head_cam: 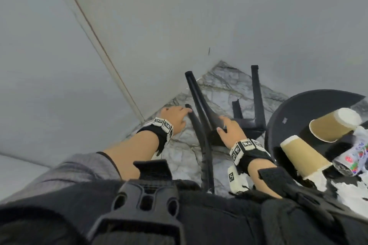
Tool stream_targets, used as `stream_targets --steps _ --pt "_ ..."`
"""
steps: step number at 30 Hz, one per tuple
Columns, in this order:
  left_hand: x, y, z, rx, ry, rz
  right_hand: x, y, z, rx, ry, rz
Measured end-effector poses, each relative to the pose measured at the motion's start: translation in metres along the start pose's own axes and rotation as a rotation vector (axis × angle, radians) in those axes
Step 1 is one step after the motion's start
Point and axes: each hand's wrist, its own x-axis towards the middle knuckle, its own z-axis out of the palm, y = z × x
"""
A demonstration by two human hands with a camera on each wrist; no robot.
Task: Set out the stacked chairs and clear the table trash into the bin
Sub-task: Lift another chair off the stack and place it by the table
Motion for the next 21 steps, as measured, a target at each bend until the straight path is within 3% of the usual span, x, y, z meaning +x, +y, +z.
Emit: stream_targets --steps 8,12,17,21 --pt "0.094 -0.028 -0.027 0.090 -0.088 0.414 0.024 -0.011 0.004 0.114 0.174 0.326" --pt "0.124 -0.030 -0.021 0.119 -0.153 0.532 0.023 -0.008 0.022 0.157 0.233 0.446" --pt "0.156 -0.017 0.002 0.171 -0.273 0.635 0.015 0.009 0.050 0.218 0.204 0.581" --pt "0.186 -0.001 0.034 0.259 -0.371 0.745 0.019 0.030 0.077 0.339 0.193 0.607"
